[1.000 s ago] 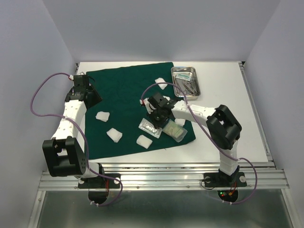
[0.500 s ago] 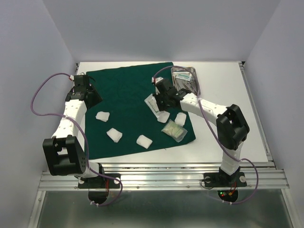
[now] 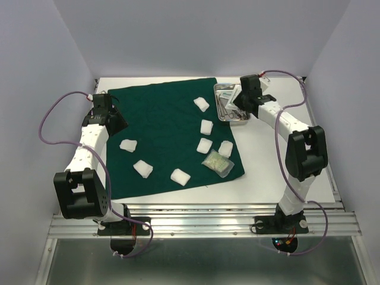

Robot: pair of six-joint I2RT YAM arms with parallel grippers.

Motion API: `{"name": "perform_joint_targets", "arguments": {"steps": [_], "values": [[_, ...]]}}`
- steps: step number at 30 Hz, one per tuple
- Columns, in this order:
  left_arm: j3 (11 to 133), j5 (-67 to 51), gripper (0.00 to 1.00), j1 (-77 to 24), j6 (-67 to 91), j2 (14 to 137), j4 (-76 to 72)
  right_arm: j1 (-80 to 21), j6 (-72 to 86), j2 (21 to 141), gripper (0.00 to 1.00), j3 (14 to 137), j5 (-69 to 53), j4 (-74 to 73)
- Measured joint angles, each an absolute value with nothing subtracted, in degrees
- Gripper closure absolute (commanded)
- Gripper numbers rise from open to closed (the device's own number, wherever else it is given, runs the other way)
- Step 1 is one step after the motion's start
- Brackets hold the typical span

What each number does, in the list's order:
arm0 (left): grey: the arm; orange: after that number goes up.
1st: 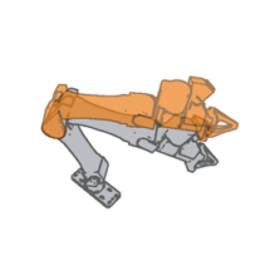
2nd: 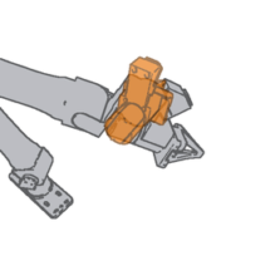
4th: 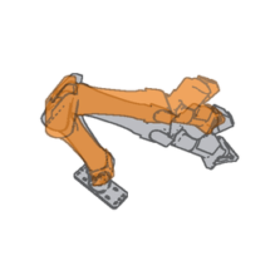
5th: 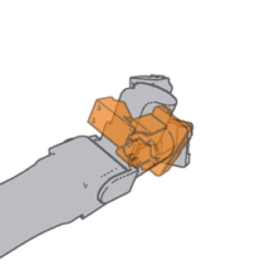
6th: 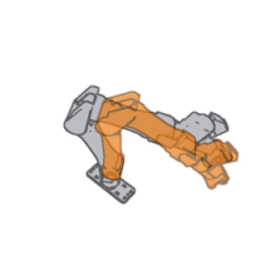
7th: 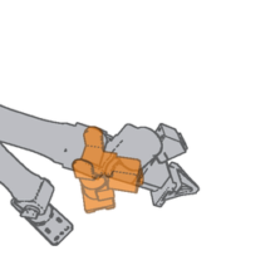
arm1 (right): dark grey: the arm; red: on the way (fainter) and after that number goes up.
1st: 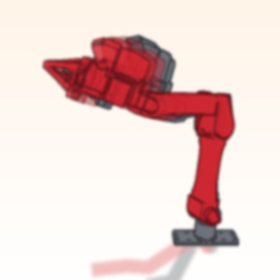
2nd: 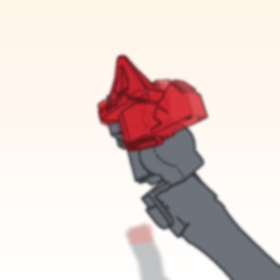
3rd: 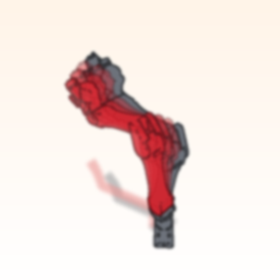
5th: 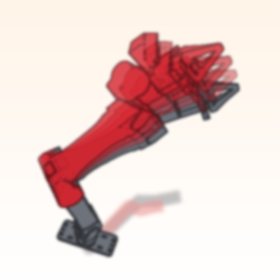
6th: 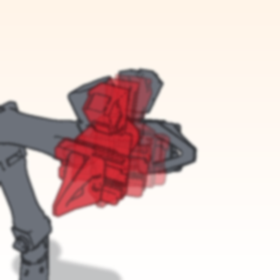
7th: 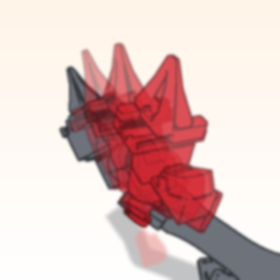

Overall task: Prepare the surgical pack
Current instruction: Place the medical item in the container.

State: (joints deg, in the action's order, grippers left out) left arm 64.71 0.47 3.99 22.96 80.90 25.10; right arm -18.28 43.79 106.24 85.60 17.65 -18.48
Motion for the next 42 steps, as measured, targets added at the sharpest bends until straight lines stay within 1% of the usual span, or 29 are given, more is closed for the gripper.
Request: {"name": "perform_joint_targets", "arguments": {"steps": [6,14,20,26,28,29,30,32,33,36,42], "values": [[64.7,0.5,0.57,4.0,23.0,80.9,25.1,-16.1,58.1,112.3,0.99,90.6,20.1,-16.4],[64.7,0.6,0.57,4.0,23.0,82.5,25.1,-16.1,72.3,121.7,0.99,98.7,23.6,-15.4],[64.8,1.1,0.57,4.0,22.9,83.5,25.5,-16.1,79.3,127.4,0.99,103.9,24.1,-14.4],[64.8,1.6,0.57,4.0,23.0,84.5,25.6,-16.1,84.2,131.1,0.99,106.2,24.0,-13.9],[64.9,1.7,0.57,4.0,22.9,84.8,25.7,-16.1,84.8,132.3,0.94,106.8,24.0,-13.3],[65.1,1.7,0.57,4.0,22.9,84.9,25.7,-16.1,85.0,132.7,0.87,106.8,23.9,-13.0],[65.2,1.8,0.57,4.0,22.9,85.1,25.7,-16.1,85.2,132.9,0.70,106.8,23.9,-12.8],[65.3,1.8,0.57,4.0,22.9,85.2,25.7,-16.1,85.2,133.2,0.62,106.8,23.7,-12.2],[65.4,1.8,0.57,4.0,22.9,85.3,25.8,-16.1,85.4,133.3,0.54,106.8,23.7,-11.7],[65.4,1.9,0.57,4.0,22.9,85.3,26.0,-16.1,84.4,133.4,0.44,107.0,23.3,-10.3],[65.4,2.0,0.57,4.0,22.9,85.3,26.0,-16.1,81.3,133.4,0.43,107.0,22.4,-8.0]]}}
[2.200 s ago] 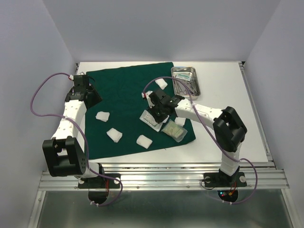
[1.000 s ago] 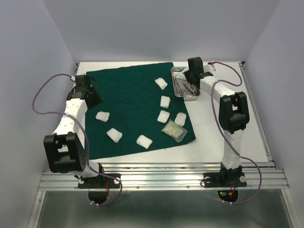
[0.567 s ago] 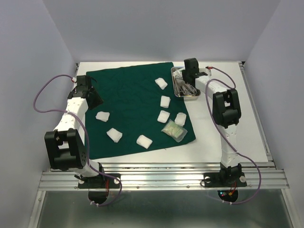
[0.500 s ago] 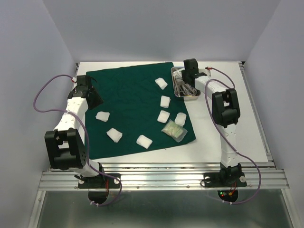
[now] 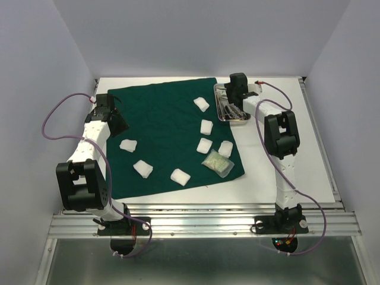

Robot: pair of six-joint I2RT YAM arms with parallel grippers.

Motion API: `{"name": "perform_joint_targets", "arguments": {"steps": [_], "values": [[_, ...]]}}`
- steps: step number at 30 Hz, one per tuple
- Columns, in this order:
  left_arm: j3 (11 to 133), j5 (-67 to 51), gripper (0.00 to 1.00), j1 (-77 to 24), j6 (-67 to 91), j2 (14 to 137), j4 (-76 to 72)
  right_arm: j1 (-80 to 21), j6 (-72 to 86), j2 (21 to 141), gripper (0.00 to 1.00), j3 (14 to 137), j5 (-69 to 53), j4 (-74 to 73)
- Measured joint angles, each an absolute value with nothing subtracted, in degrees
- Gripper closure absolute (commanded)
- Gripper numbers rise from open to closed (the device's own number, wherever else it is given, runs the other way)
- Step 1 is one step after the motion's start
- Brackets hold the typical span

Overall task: Prepare the surgical pack
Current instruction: Place the medical item in the container, then pick up the medical item from the surgical kit.

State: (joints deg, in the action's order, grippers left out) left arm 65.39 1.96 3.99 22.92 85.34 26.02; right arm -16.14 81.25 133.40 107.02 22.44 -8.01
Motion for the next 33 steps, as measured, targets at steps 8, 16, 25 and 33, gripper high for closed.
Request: {"name": "perform_joint_targets", "arguments": {"steps": [8,16,25,33], "values": [[65.4,1.7,0.57,4.0,22.9,85.2,26.0,-16.1,65.8,123.7,0.42,95.4,16.5,-2.5],[65.4,1.2,0.57,4.0,22.9,83.0,25.9,-18.0,41.0,107.2,0.47,83.5,6.7,-1.7],[64.0,0.6,0.57,4.0,22.9,80.4,25.5,-26.5,25.8,98.1,0.50,74.2,5.4,-11.7],[63.1,0.5,0.57,4.0,22.9,79.6,25.5,-33.4,21.1,92.5,0.29,66.4,2.5,-22.2]]}}
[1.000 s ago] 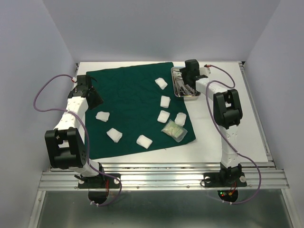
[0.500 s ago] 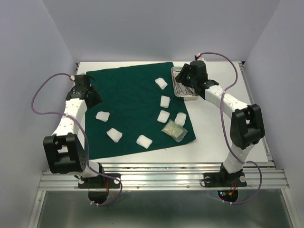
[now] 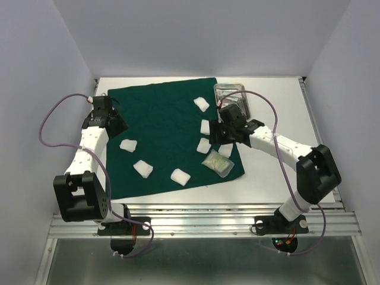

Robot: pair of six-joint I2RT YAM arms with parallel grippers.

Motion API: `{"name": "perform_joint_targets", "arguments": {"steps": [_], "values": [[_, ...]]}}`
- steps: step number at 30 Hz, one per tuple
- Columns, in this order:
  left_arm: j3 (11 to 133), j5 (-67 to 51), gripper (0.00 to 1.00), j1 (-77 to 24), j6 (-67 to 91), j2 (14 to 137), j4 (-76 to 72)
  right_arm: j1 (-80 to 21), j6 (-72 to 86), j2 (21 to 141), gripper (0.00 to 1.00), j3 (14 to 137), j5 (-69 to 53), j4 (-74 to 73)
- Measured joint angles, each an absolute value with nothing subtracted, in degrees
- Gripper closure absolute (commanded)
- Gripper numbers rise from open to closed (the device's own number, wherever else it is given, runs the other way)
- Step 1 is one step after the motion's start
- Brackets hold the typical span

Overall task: Prepare the surgical pack
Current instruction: Pick up the medical item from the surgical kit.

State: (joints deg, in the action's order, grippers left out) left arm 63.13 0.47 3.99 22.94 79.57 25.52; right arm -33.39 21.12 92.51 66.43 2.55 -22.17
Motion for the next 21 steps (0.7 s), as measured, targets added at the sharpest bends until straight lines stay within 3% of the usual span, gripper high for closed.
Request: {"name": "perform_joint_targets", "arguments": {"steps": [5,9,14,17,21], "values": [[62.6,0.4,0.57,4.0,22.9,78.9,25.5,-36.8,17.4,91.5,0.21,66.4,2.5,-27.7],[62.6,0.4,0.57,4.0,22.9,78.9,25.5,-38.8,16.4,92.3,0.24,65.7,3.3,-31.1],[62.6,0.4,0.57,4.0,22.9,78.9,25.5,-39.5,16.3,94.4,0.45,63.3,2.6,-31.6],[62.6,0.4,0.57,4.0,22.9,79.0,25.6,-39.5,15.7,95.9,0.64,62.9,1.8,-31.7],[62.6,0.4,0.57,4.0,22.9,79.5,25.6,-39.5,14.4,96.7,0.83,63.0,0.9,-31.6]]}}
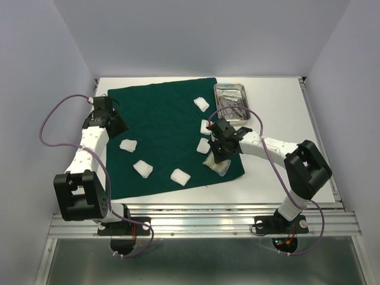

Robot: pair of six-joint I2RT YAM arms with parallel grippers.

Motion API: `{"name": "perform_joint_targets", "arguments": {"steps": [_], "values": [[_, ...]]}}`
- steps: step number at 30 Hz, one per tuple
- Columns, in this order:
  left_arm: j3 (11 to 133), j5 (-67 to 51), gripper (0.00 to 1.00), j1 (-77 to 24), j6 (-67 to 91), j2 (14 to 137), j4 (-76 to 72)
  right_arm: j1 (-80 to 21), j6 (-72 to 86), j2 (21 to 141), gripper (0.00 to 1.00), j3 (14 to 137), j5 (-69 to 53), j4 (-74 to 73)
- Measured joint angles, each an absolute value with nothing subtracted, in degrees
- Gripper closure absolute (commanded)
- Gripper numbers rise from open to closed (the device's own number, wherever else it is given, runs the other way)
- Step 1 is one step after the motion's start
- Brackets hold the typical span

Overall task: Prepare the surgical pack
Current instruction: Pick up the medical item from the surgical kit, then place the medical item in the container.

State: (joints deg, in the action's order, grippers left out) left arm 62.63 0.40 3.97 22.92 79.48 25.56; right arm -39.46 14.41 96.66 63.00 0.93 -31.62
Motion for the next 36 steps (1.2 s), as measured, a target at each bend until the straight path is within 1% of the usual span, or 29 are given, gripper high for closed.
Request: {"name": "perform_joint_targets", "arguments": {"steps": [1,4,11,16,20,24,25,27,30,36], "values": [[62.6,0.4,0.57,4.0,22.9,79.8,25.5,-39.5,14.0,96.6,0.92,63.2,0.4,-31.6],[62.7,0.4,0.57,3.9,22.9,80.2,25.5,-39.5,12.7,96.6,0.99,64.1,-0.7,-31.7],[62.7,0.4,0.58,3.9,22.9,80.6,25.5,-39.5,10.3,94.3,0.99,67.6,-1.6,-33.3],[63.4,0.3,0.58,3.9,22.9,81.0,25.6,-39.4,11.0,93.1,0.99,74.8,4.5,-33.0],[64.0,-0.6,0.58,3.9,22.9,81.3,25.5,-37.4,14.0,95.0,0.99,83.0,9.4,-32.4],[64.0,-1.1,0.58,3.9,22.9,81.3,25.5,-31.3,21.8,98.5,0.99,88.9,11.6,-31.4],[64.0,-1.1,0.58,3.9,22.9,81.3,25.5,-28.1,24.8,100.1,0.94,90.5,12.1,-31.1],[64.0,-1.2,0.58,3.8,22.9,81.3,25.5,-23.5,29.6,102.5,0.94,92.0,13.6,-30.4],[64.0,-1.4,0.58,3.8,22.9,81.3,25.5,-19.6,36.0,105.8,0.94,94.1,16.8,-30.3],[64.1,-1.5,0.58,3.9,22.9,81.3,25.6,-18.0,49.0,113.3,0.94,100.7,20.8,-28.3]]}}
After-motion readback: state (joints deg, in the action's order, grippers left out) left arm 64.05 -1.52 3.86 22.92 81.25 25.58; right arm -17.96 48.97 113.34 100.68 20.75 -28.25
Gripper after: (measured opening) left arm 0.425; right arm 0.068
